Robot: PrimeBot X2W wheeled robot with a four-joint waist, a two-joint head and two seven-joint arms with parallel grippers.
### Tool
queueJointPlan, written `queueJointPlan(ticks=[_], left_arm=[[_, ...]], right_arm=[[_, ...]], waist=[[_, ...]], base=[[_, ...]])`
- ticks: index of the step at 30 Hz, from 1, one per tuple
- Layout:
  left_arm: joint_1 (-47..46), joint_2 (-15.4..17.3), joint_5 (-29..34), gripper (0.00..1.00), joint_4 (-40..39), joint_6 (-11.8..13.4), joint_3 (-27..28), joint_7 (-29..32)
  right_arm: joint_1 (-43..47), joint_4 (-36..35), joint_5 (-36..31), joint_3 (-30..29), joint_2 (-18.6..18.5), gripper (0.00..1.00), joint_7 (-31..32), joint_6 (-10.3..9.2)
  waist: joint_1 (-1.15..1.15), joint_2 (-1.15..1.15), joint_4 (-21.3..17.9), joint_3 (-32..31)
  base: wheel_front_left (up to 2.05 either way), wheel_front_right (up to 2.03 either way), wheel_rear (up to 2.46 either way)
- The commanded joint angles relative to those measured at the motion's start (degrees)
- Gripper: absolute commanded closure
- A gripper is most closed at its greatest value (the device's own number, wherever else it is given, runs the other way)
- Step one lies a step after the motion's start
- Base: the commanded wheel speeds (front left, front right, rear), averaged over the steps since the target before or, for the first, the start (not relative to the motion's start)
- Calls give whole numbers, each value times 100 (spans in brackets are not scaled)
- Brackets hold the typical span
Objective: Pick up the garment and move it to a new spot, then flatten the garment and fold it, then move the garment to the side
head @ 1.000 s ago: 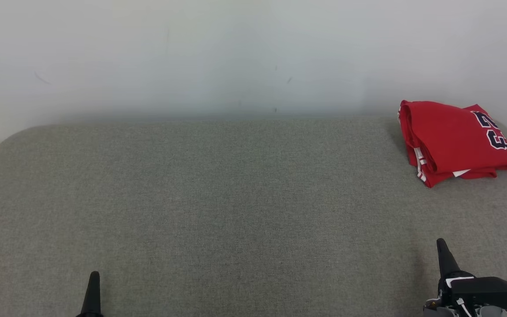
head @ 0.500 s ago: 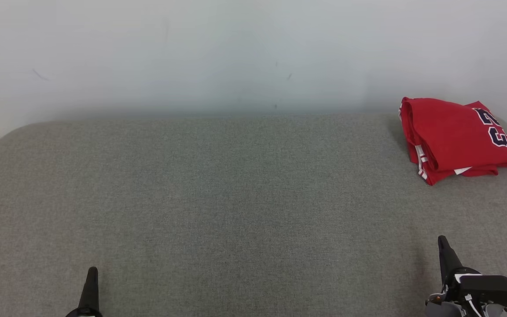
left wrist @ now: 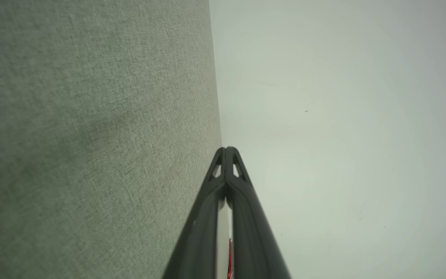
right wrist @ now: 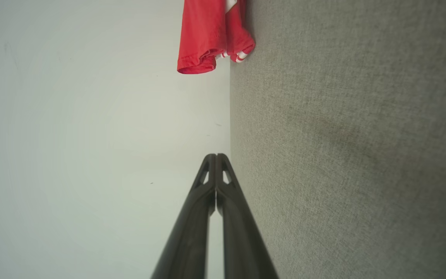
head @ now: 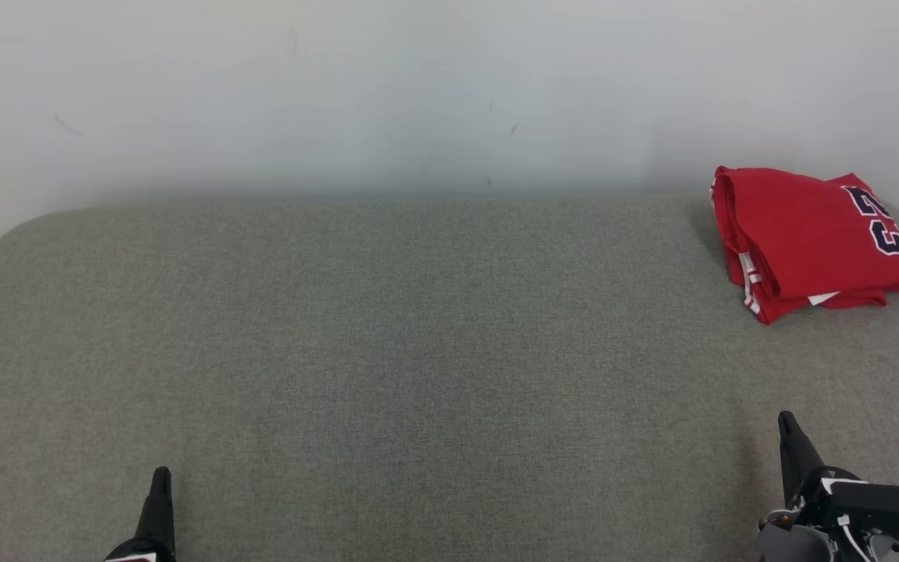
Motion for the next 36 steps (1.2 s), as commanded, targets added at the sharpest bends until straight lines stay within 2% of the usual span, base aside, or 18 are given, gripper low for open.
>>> queueJointPlan(ticks=[1, 12, 36], left_arm=[[-71, 21, -131, 100, 30, -40, 25, 36], [-132, 21, -562, 100, 99, -61, 53, 119], [-124, 20, -547, 100, 94, -61, 50, 122]], right_arm=[[-79, 7, 124, -24, 13, 100, 33, -3], [-150, 83, 568, -123, 26, 100, 173, -4], [-152, 80, 513, -141, 41, 100, 177, -4]], waist=[[0, 0, 0, 5], [0, 0, 1, 57], [0, 0, 1, 58]], base=[[0, 0, 0], [0, 0, 0], [0, 0, 0]])
